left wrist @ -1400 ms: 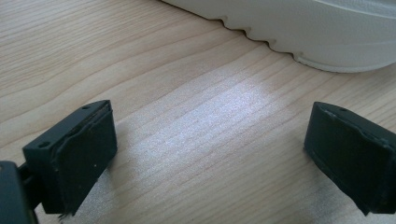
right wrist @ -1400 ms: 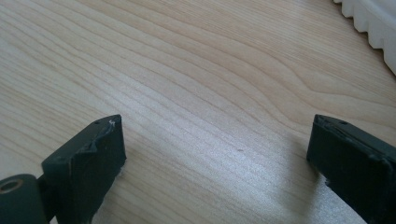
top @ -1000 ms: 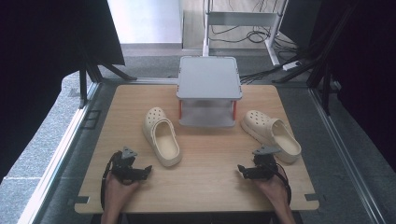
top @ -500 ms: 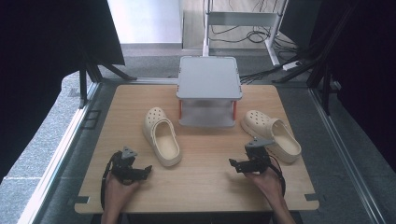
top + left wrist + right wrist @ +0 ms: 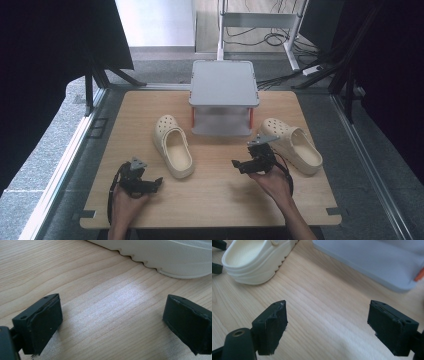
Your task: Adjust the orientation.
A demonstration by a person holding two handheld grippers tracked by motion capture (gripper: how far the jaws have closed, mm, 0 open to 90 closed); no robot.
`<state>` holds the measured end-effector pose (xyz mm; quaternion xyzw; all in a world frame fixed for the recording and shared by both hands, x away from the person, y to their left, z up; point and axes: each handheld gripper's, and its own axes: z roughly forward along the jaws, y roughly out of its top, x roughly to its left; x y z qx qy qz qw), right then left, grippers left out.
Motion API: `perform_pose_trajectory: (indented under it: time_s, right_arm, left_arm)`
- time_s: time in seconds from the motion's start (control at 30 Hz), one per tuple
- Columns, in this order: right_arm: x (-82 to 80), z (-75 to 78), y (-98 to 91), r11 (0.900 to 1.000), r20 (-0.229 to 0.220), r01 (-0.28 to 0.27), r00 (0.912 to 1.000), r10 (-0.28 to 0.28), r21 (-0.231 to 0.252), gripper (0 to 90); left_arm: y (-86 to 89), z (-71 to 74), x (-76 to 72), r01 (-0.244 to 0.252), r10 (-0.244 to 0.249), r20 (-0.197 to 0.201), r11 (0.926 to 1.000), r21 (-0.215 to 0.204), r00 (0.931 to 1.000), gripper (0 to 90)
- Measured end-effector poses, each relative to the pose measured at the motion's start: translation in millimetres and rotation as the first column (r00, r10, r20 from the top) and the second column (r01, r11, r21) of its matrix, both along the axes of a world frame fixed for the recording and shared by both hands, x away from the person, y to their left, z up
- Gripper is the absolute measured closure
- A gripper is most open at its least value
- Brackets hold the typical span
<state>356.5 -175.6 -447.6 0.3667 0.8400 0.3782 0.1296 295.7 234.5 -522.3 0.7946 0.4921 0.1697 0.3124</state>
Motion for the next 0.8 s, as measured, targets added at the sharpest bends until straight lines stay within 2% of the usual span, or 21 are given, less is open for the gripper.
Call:
perform_pose_trajectory:
  time_s: [0.3,0.33,0.47,0.6,0.63,0.67,0.73,0.8]
  right_arm:
    - [18.4,10.9,26.3,0.9978,-0.032,-0.05,0.9982,0.051,0.044,18.3]
    - [23.4,12.2,33.5,0.9968,-0.036,-0.062,0.9973,0.064,0.05,19.1]
    - [30.7,13.6,45.4,0.9956,-0.043,-0.076,0.996,0.078,0.054,19.7]
    - [42.1,18.1,65.7,0.9932,-0.05,-0.095,0.9939,0.099,0.067,22.4]
    - [42.1,18.1,65.7,0.9932,-0.05,-0.095,0.9939,0.099,0.067,22.4]
    - [46.0,19.5,75.2,0.991,-0.065,-0.109,0.9913,0.114,0.078,22.8]
    - [47.4,19.9,78.8,0.9897,-0.069,-0.116,0.9901,0.122,0.084,23.3]
    - [52.4,20.4,95.9,0.9889,-0.068,-0.129,0.9887,0.134,0.074,23.9]
  left_arm:
    - [0.6,0.1,-0.7,-0.002,0.002,0.0,1.0,0.0,1.0,1.8]
    - [0.5,0.0,-1.0,-0.005,0.005,-0.001,1.0,-0.002,1.0,1.9]
    - [0.8,0.0,-1.2,-0.006,0.006,0.0,1.0,-0.002,1.0,1.9]
    - [1.9,0.2,-1.4,-0.004,0.004,-0.001,1.0,0.003,1.0,2.0]
    - [2.5,0.4,-1.6,-0.003,0.003,-0.002,1.0,0.004,1.0,2.0]
    - [2.8,0.4,-1.8,-0.004,0.004,-0.002,1.0,0.003,1.0,2.2]
    - [3.0,0.3,-2.0,-0.006,0.006,0.0,1.0,0.001,1.0,2.4]
    - [3.0,0.2,-2.1,-0.006,0.006,0.001,1.0,0.001,1.0,2.4]
